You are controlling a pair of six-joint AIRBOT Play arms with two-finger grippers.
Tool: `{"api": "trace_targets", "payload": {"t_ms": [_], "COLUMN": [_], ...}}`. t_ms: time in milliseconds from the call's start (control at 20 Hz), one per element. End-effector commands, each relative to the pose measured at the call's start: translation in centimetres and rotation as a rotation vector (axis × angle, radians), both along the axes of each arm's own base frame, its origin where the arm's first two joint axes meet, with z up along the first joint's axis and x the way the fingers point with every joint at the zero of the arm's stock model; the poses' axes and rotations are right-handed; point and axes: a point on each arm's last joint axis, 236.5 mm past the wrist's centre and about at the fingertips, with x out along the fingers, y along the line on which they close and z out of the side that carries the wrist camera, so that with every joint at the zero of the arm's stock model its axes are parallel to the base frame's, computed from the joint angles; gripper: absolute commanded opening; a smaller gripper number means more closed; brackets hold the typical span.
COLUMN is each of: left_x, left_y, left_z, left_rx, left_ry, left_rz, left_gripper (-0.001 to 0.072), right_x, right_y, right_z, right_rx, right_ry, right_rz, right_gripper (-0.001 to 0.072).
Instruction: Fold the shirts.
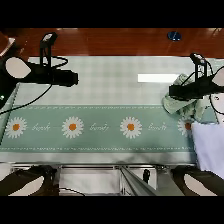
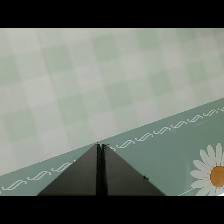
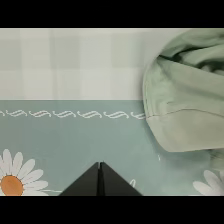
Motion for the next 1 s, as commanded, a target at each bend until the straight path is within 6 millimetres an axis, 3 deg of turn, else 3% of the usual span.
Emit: {"api": "trace_targets", "payload": {"t_ms": [0, 750, 950], "left_x": [0.0, 0.0, 1.7], "left_y": [0.0, -0.2, -0.1], "left_z": [0.0, 0.1, 1.2], "left_rx": [0.0, -0.009, -0.026], "left_ry": [-0.001, 0.0, -0.077], "left_rz": [-0.001, 0.0, 0.033], "left_gripper": [0.0021, 0.0021, 0.0021], "right_x": [0.0, 0.0, 2.9], "right_y": [0.0, 0.0, -1.0], "right_z": [0.0, 0.0, 1.1], "right_rx": [0.0, 0.001, -0.036], "right_ry": [0.0, -0.001, -0.131], "right_rz": [0.0, 0.0, -0.022], "right_gripper": [0.0024, 0.0024, 0.0025]}}
